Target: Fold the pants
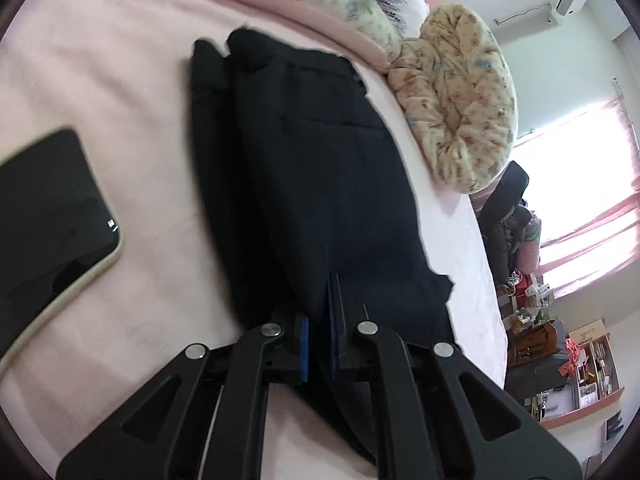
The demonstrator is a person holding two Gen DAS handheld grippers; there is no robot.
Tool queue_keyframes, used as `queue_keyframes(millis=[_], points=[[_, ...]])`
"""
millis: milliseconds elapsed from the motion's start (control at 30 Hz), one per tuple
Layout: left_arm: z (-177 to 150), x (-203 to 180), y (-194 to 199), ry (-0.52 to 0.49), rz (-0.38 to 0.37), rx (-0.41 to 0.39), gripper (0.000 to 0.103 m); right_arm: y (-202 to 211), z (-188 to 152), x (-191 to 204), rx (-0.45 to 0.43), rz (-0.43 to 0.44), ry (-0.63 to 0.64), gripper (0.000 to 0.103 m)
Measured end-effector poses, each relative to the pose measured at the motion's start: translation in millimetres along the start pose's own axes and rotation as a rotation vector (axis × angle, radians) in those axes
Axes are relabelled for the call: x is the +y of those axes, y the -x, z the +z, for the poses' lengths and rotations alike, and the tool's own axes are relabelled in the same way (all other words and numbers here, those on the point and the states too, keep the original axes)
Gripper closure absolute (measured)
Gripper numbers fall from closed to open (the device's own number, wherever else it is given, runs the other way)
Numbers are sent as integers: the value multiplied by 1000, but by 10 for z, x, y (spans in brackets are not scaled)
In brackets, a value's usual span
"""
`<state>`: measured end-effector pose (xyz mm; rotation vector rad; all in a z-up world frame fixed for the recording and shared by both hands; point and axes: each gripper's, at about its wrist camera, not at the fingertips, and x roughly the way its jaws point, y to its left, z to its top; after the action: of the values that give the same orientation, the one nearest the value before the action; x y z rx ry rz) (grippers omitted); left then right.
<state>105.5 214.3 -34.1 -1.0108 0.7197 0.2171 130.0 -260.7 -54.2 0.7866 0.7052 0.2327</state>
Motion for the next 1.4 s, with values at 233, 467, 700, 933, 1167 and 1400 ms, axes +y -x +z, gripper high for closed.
queue_keyframes(millis=[233, 467, 700, 933, 1167, 1400], points=[[-196, 38, 330, -62, -16, -115, 26, 343, 30, -216, 116, 41, -71, 98], [-632, -338, 597, -350, -162, -226, 14, 723, 494, -803, 37, 114, -408, 56], [-693, -616, 364, -427, -231, -102, 7, 673, 756, -1133, -48, 1, -615, 58], [-768, -631, 139, -491, -194, -55, 3, 483, 852, -1150, -95, -161, -602, 60], [-815, -501, -18, -502, -162, -26, 2, 496, 1065, -1123, -167, -245, -486, 99], [-825, -492, -50, -509, -164, -16, 2, 1085, 1264, -1071, -296, -211, -379, 99]])
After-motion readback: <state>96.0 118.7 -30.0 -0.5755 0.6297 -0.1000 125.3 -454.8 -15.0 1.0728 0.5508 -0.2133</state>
